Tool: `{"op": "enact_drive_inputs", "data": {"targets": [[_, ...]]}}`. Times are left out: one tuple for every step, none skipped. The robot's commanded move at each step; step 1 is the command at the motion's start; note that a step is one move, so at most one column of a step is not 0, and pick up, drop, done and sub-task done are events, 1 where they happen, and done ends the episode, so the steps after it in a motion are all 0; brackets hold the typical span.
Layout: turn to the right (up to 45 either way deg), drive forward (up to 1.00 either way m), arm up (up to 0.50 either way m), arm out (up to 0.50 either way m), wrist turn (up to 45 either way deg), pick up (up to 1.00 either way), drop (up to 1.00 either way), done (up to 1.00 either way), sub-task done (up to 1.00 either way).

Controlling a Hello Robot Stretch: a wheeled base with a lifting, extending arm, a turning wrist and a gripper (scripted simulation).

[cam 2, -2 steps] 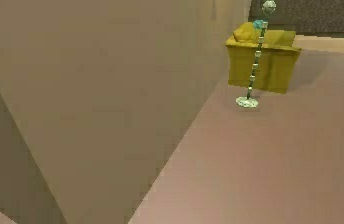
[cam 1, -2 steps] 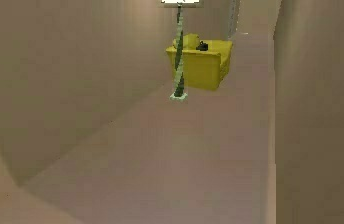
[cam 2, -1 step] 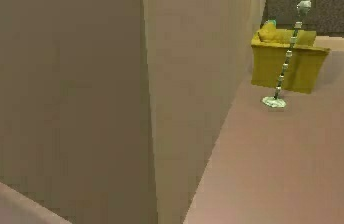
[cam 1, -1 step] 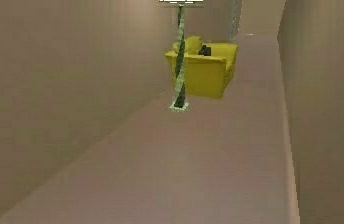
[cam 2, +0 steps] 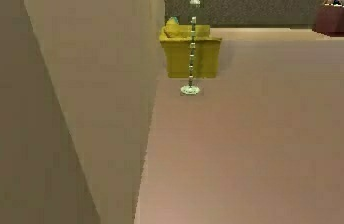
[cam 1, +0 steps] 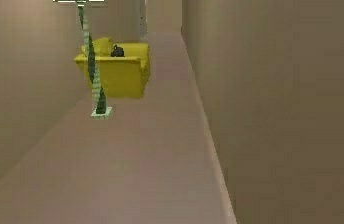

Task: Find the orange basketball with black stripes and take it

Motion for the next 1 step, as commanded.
{"op": "enact_drive_inputs", "data": {"targets": [[0.0,1.00,0.00,0.00,0.0,0.00,0.00,0.00,0.00]]}}
